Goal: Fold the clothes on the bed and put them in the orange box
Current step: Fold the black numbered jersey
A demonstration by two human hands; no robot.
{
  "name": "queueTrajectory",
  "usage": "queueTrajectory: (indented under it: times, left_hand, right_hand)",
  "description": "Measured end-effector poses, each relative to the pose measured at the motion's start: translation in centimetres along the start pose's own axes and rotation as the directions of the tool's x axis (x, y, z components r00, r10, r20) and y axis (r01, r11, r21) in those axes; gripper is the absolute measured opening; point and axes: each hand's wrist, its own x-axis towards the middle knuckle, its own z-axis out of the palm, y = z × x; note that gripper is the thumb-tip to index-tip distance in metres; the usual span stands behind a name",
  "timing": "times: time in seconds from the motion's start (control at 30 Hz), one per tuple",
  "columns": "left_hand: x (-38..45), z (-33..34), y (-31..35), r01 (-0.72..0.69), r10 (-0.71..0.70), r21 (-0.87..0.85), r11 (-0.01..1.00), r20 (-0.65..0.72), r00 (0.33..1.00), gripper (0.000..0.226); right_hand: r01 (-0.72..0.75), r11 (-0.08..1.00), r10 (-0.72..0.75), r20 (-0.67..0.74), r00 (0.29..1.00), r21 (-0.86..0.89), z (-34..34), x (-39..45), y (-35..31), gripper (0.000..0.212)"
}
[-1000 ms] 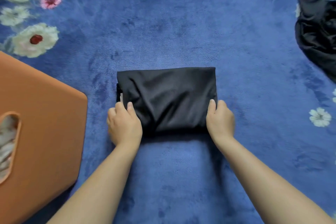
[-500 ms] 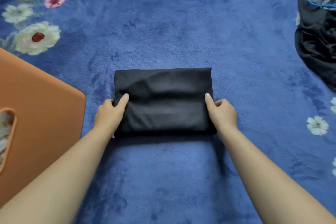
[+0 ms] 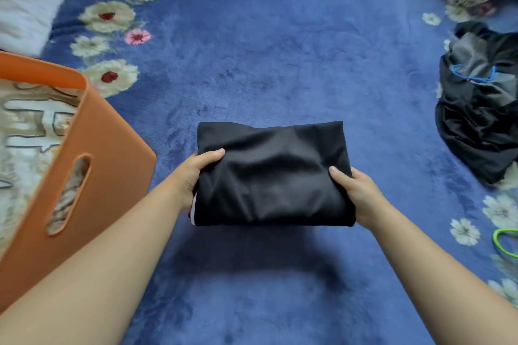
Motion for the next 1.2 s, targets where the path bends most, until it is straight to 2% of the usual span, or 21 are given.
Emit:
queueTrajectory:
  times: [0.1, 0.23, 0.4, 0.5, 0.6, 0.67, 0.83, 0.93, 1.03, 1.1, 1.2]
  left_hand:
    - [-2.8, 1.0, 1.5, -0.104, 0.104, 0.019, 0.994, 0.0, 0.995, 0.033]
    - [-8.6, 2.0, 4.4, -0.237, 0.237, 0.034, 0.971, -0.003, 0.972, 0.022]
    - [-17.7, 0.6, 7.9, -0.34, 0.34, 0.073, 0.938, 0.012, 0.94, 0.013]
    - [-22.7, -2.4, 9.0, -0.312, 0.318, 0.128, 0.941, -0.029, 0.948, 0.021]
    - [-25.8, -5.9, 9.7, -0.249, 0.27, 0.162, 0.955, -0.118, 0.956, 0.01]
    - [-27.2, -8.5, 10.1, -0.236, 0.261, 0.175, 0.956, -0.138, 0.955, 0.011]
    - [-28.5, -15.6, 11.9, -0.2, 0.227, 0.137, 0.97, -0.225, 0.948, 0.016]
    - [-27.7, -19.0, 12.5, -0.161, 0.17, 0.058, 0.985, -0.254, 0.952, 0.015]
    - [-26.0, -21.7, 11.8, -0.133, 0.127, -0.011, 0.991, -0.227, 0.965, 0.023]
    - [-24.6, -23.0, 10.6, -0.103, 0.094, -0.04, 0.994, -0.192, 0.977, 0.039]
    - [-23.3, -24.2, 9.5, -0.011, 0.009, -0.009, 1.0, -0.158, 0.987, 0.039]
  right_hand:
    - [0.093, 0.996, -0.093, 0.02, 0.995, 0.002, -0.7, -3.0, -2.6, 0.009]
    - [0.179, 0.983, -0.181, 0.056, 0.982, 0.032, -0.8, -7.6, -6.3, 0.011]
    - [0.267, 0.964, -0.262, 0.182, 0.948, -0.006, 1.4, -13.5, -11.0, 0.014]
    - [0.314, 0.947, -0.285, 0.287, 0.915, -0.061, 4.1, -16.9, -13.9, 0.013]
    - [0.364, 0.922, -0.294, 0.37, 0.881, -0.133, 7.6, -19.2, -16.0, 0.013]
    - [0.399, 0.893, -0.288, 0.417, 0.862, -0.208, 10.6, -20.2, -17.0, 0.012]
    - [0.49, 0.794, -0.304, 0.463, 0.833, -0.359, 19.3, -21.4, -18.7, 0.013]
    - [0.556, 0.652, -0.348, 0.449, 0.823, -0.515, 24.6, -21.0, -19.9, 0.01]
    - [0.594, 0.393, -0.392, 0.457, 0.799, -0.702, 30.2, -19.6, -21.5, 0.009]
    - [0.586, 0.227, -0.353, 0.495, 0.794, -0.778, 33.7, -18.1, -22.0, 0.013]
    - [0.568, 0.04, -0.263, 0.54, 0.8, -0.822, 37.8, -15.6, -21.5, 0.019]
